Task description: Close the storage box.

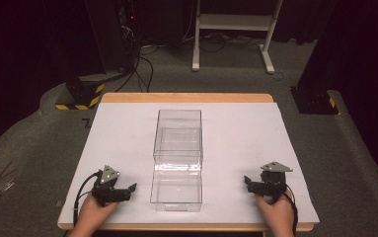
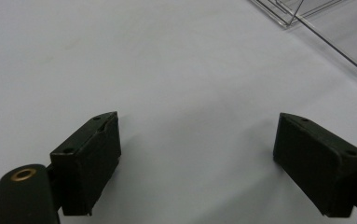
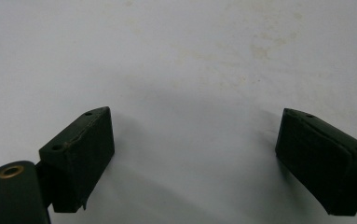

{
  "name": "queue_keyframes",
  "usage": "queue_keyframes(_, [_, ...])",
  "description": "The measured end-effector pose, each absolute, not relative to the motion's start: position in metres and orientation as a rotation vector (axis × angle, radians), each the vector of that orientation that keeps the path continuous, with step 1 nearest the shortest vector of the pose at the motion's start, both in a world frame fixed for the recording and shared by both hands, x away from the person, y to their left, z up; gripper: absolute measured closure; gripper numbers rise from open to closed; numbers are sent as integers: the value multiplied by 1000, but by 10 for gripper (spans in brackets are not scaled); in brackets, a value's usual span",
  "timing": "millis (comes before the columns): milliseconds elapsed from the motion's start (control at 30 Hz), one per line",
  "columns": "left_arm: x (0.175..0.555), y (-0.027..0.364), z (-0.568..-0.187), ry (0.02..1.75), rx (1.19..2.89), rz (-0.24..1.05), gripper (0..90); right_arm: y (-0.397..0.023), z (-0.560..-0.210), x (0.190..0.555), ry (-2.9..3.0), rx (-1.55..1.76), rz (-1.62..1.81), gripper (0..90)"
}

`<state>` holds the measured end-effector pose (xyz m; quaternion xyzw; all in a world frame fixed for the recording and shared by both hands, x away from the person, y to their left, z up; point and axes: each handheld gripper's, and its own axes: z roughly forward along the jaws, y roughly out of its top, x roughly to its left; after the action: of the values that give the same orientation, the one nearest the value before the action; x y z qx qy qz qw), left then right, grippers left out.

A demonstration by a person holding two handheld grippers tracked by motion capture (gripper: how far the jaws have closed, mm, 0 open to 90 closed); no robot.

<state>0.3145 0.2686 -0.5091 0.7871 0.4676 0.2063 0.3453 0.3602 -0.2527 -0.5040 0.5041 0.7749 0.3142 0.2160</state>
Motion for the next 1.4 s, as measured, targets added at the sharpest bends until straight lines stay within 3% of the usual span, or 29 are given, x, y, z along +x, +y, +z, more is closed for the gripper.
queue_keyframes(1400, [304,271,-490,1177,1967,525,134,-253,-504,360,2150,1399,868,114])
